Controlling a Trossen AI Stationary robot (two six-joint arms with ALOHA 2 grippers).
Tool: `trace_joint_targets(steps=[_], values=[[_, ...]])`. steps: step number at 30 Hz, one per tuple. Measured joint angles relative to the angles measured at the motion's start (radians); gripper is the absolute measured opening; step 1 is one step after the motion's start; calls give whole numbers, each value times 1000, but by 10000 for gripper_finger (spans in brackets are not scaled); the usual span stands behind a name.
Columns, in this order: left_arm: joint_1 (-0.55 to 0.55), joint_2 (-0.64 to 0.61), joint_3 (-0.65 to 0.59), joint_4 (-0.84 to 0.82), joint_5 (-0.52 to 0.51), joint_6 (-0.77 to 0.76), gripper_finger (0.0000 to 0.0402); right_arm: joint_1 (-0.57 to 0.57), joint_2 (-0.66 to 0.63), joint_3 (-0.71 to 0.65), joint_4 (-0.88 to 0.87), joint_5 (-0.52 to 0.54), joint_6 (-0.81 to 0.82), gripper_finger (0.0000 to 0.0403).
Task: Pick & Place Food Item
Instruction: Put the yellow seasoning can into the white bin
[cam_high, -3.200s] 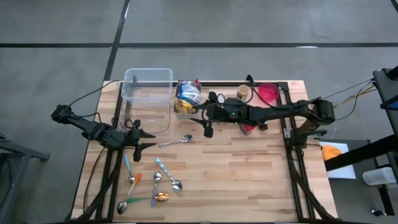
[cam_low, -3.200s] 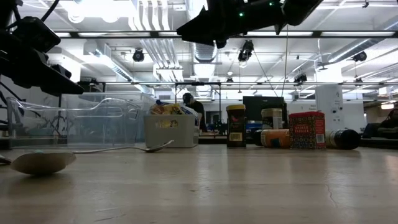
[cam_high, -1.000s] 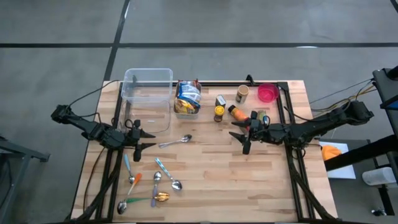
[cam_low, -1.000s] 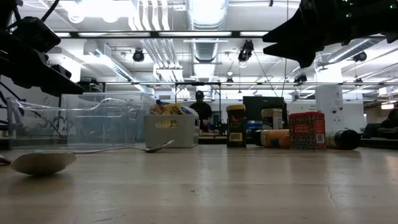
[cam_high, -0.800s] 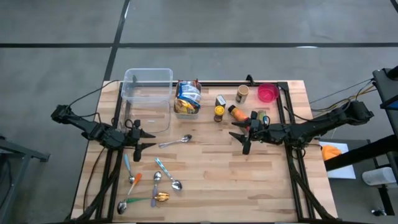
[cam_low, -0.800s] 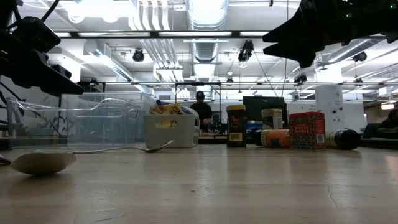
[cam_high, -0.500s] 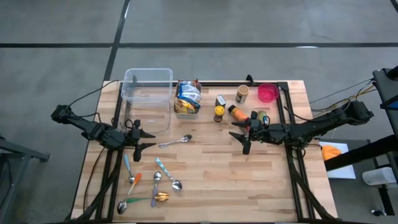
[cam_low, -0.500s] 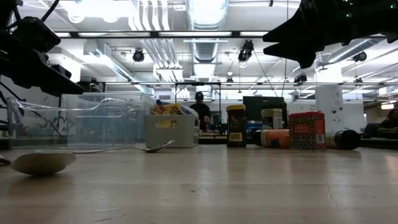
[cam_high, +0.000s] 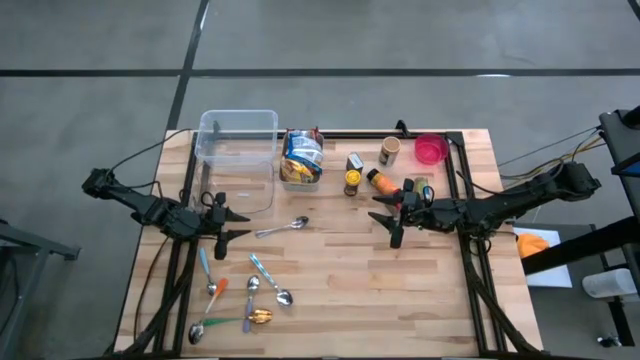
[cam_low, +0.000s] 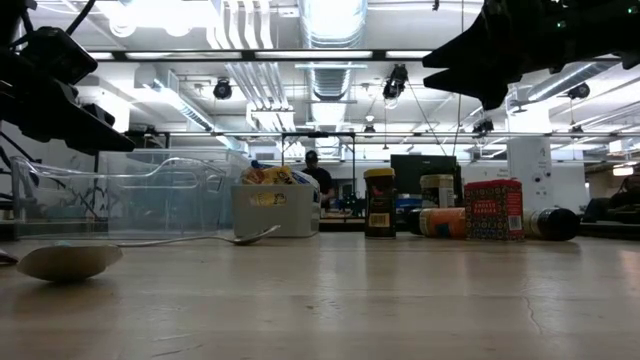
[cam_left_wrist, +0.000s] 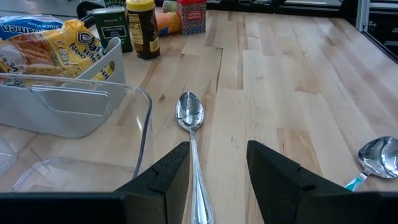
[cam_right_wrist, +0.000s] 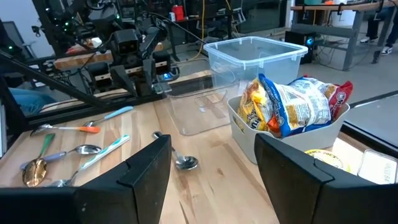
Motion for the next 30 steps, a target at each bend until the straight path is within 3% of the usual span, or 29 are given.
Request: trace_joint_targets(steps=[8, 17, 23, 30], values=[[0, 0, 0, 0, 0, 0, 163, -3, 68, 10, 5, 119, 59, 227], [0, 0, 0, 0, 0, 0, 163, -6, 291, 173, 1, 288, -6, 227], [0, 1, 0, 0, 0, 0, 163, -43, 451, 294, -15, 438, 88, 227], [0, 5, 0, 0, 0, 0, 164, -82, 545, 473, -341, 473, 200, 227]])
